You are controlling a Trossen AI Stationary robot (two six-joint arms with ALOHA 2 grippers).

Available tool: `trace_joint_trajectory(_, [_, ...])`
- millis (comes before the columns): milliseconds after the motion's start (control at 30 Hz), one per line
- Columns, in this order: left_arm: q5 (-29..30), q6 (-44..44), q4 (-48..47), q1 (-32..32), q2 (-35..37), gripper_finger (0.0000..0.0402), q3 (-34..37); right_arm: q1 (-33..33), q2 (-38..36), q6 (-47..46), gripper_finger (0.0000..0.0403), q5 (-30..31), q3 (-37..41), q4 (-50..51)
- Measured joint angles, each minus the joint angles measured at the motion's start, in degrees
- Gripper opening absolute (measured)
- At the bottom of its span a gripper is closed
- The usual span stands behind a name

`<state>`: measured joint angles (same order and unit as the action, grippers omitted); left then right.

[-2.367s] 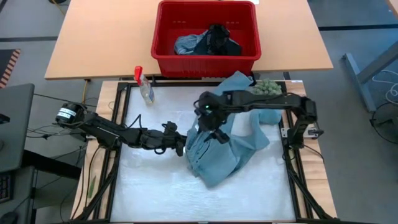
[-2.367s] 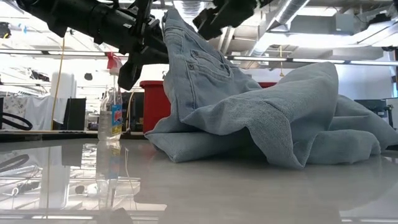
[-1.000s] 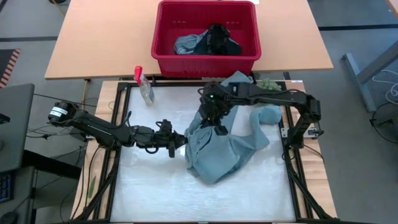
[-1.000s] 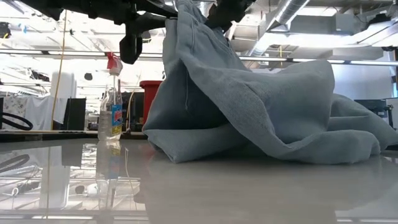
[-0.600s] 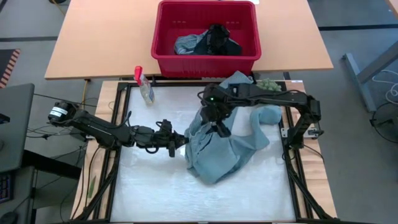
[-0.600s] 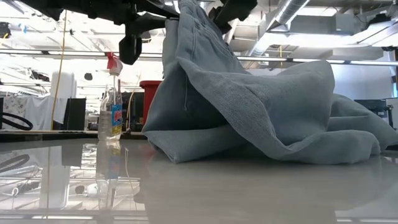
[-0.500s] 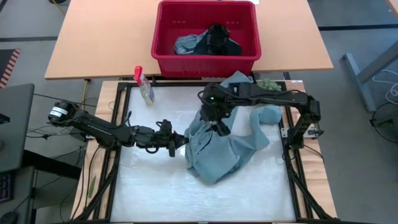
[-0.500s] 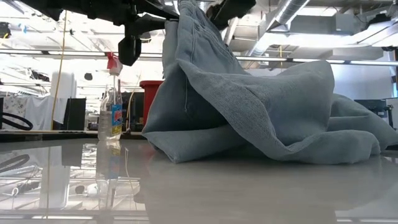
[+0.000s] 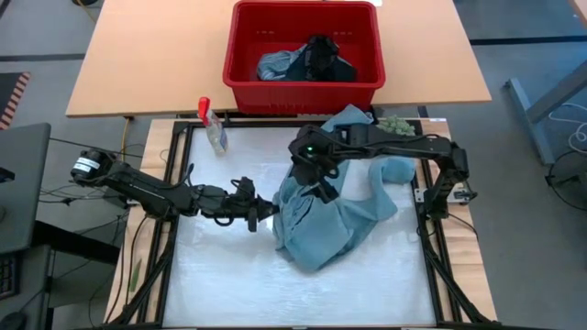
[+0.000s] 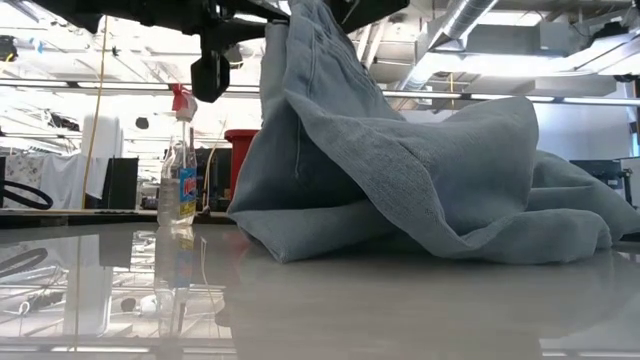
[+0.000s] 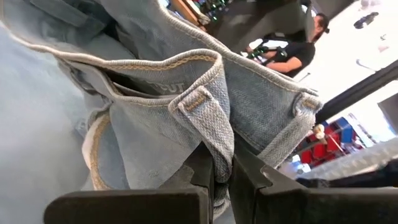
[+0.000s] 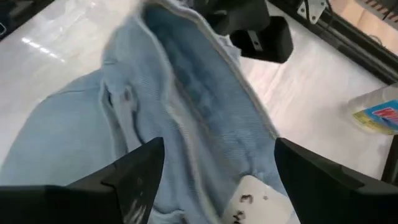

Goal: Fold Laundry from Bin
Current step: Fold the blue pants from the red laundry bin

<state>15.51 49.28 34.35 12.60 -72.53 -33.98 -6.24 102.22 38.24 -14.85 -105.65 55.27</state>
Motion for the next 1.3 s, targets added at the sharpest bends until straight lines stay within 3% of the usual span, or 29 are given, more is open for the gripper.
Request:
trace_joint_trajectory(333, [-2.3, -3.7, -7.2, -0.6, -0.3, 0.0012, -7.3, -1.0, 0.3, 2.8, 0.0331, -0.4, 0.0, 0.0])
trace_joint_trajectory(500, [-3.3, -5.8, -14.8, -2.1, -0.4, 0.0012, -12.3, -0.7, 2.1, 2.8, 0.0331, -6.7, 0.0, 0.8])
trace_joint_trajectory(733, [-4.4, -5.5, -18.4, -2.5, -0.4, 0.0012, -14.8, 1.8, 4.8, 3.9, 0.032, -7.7, 0.0, -0.8])
trace_joint_trajectory(933, [-6.5, -0.9, -18.2, -1.9, -1.6, 0.0017, -15.0, 2.1, 5.2, 3.4, 0.0235, -10.4, 0.1, -5.4])
trace_joint_trajectory(1133, [-5.1, -0.5, -17.2, -0.1, -3.4, 0.0074, -15.1, 1.6, 5.2, 3.6, 0.0051, -15.5, 0.2, -6.2])
trace_joint_trajectory(1300, [-4.8, -2.0, -18.5, 0.3, -1.7, 0.0135, -15.0, -0.8, 4.8, 3.4, 0.0052, -17.2, 0.2, -1.2])
